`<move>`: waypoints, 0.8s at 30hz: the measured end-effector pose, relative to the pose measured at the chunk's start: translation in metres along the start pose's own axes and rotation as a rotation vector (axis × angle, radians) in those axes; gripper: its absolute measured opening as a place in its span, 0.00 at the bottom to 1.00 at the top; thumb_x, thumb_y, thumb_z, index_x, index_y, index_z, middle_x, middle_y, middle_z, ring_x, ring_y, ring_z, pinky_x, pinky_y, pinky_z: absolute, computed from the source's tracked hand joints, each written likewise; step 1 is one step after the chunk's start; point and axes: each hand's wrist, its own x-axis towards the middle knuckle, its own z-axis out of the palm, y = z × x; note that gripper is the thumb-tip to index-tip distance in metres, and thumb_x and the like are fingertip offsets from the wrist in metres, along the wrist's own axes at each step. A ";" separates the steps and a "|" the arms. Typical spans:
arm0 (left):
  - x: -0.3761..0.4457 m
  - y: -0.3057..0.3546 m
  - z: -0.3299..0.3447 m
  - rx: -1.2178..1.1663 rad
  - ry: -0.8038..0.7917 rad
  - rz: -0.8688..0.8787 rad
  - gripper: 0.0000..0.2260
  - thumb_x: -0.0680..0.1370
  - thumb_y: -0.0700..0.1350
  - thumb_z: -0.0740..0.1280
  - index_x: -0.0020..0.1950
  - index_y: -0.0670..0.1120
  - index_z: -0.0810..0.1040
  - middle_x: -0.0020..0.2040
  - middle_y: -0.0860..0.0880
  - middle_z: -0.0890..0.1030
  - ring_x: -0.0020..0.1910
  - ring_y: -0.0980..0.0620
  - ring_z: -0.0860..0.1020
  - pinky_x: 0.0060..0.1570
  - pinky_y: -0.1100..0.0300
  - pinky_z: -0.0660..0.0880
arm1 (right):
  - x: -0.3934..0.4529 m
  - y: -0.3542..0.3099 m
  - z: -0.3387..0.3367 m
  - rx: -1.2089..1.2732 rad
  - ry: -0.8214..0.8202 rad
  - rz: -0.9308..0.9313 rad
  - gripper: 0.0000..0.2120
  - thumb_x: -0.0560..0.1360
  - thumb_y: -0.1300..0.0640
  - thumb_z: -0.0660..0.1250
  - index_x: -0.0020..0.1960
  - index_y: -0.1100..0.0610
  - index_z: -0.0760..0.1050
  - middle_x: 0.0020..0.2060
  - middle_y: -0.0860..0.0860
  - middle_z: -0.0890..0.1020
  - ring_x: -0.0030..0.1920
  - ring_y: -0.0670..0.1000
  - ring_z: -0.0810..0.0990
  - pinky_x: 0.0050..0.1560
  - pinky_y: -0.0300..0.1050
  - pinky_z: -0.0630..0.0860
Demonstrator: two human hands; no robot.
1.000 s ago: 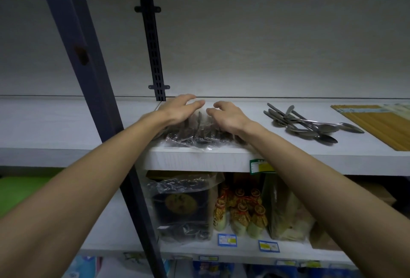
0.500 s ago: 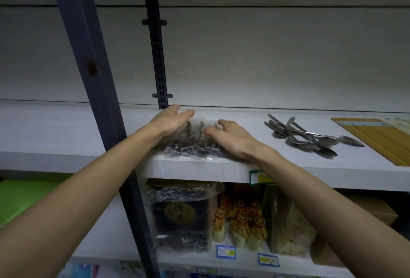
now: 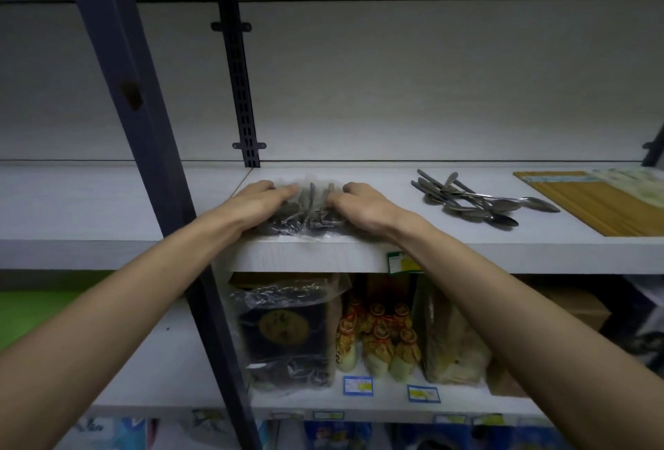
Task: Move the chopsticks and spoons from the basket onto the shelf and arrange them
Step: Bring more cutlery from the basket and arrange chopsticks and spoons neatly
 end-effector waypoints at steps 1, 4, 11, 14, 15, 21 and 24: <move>-0.001 0.002 0.002 0.035 -0.014 0.003 0.26 0.81 0.59 0.63 0.75 0.46 0.68 0.67 0.48 0.74 0.64 0.46 0.73 0.65 0.52 0.68 | -0.001 0.001 0.003 0.017 -0.002 0.003 0.21 0.78 0.48 0.61 0.63 0.61 0.76 0.61 0.59 0.79 0.59 0.59 0.78 0.49 0.44 0.70; -0.001 0.010 0.001 -0.026 0.000 -0.019 0.24 0.83 0.48 0.64 0.78 0.46 0.65 0.72 0.44 0.71 0.68 0.44 0.72 0.69 0.51 0.67 | -0.002 -0.002 0.005 0.117 0.038 0.000 0.19 0.79 0.52 0.62 0.66 0.62 0.73 0.63 0.58 0.78 0.61 0.58 0.77 0.55 0.46 0.74; -0.004 0.053 -0.017 -0.151 0.111 0.110 0.23 0.83 0.48 0.64 0.78 0.47 0.67 0.77 0.47 0.67 0.75 0.46 0.66 0.72 0.53 0.61 | -0.015 0.046 -0.082 0.131 0.299 -0.089 0.18 0.79 0.56 0.66 0.67 0.58 0.76 0.63 0.54 0.81 0.64 0.54 0.79 0.66 0.44 0.72; -0.013 0.102 0.004 -0.123 0.043 0.248 0.13 0.82 0.49 0.65 0.66 0.49 0.78 0.64 0.50 0.78 0.62 0.51 0.77 0.59 0.56 0.71 | -0.018 0.085 -0.139 -0.132 0.364 -0.062 0.15 0.76 0.62 0.65 0.62 0.57 0.81 0.58 0.53 0.84 0.58 0.53 0.81 0.60 0.42 0.73; -0.015 0.120 0.017 -0.106 -0.036 0.279 0.11 0.82 0.49 0.65 0.63 0.48 0.79 0.61 0.49 0.81 0.57 0.51 0.80 0.53 0.57 0.75 | -0.018 0.097 -0.157 -0.247 0.362 -0.028 0.16 0.75 0.63 0.66 0.61 0.56 0.82 0.57 0.53 0.84 0.58 0.53 0.81 0.60 0.43 0.74; -0.014 0.187 0.117 0.178 -0.219 0.334 0.18 0.81 0.57 0.63 0.60 0.44 0.80 0.56 0.46 0.81 0.53 0.47 0.80 0.50 0.53 0.79 | -0.018 0.144 -0.210 -0.401 0.062 0.128 0.13 0.75 0.64 0.69 0.59 0.58 0.83 0.52 0.50 0.83 0.52 0.49 0.78 0.56 0.38 0.70; -0.002 0.192 0.159 0.272 -0.168 0.317 0.23 0.77 0.64 0.62 0.57 0.47 0.82 0.56 0.46 0.83 0.53 0.45 0.80 0.56 0.53 0.77 | -0.014 0.158 -0.215 -0.404 0.014 0.047 0.10 0.75 0.63 0.70 0.55 0.57 0.85 0.49 0.49 0.85 0.49 0.47 0.80 0.53 0.38 0.73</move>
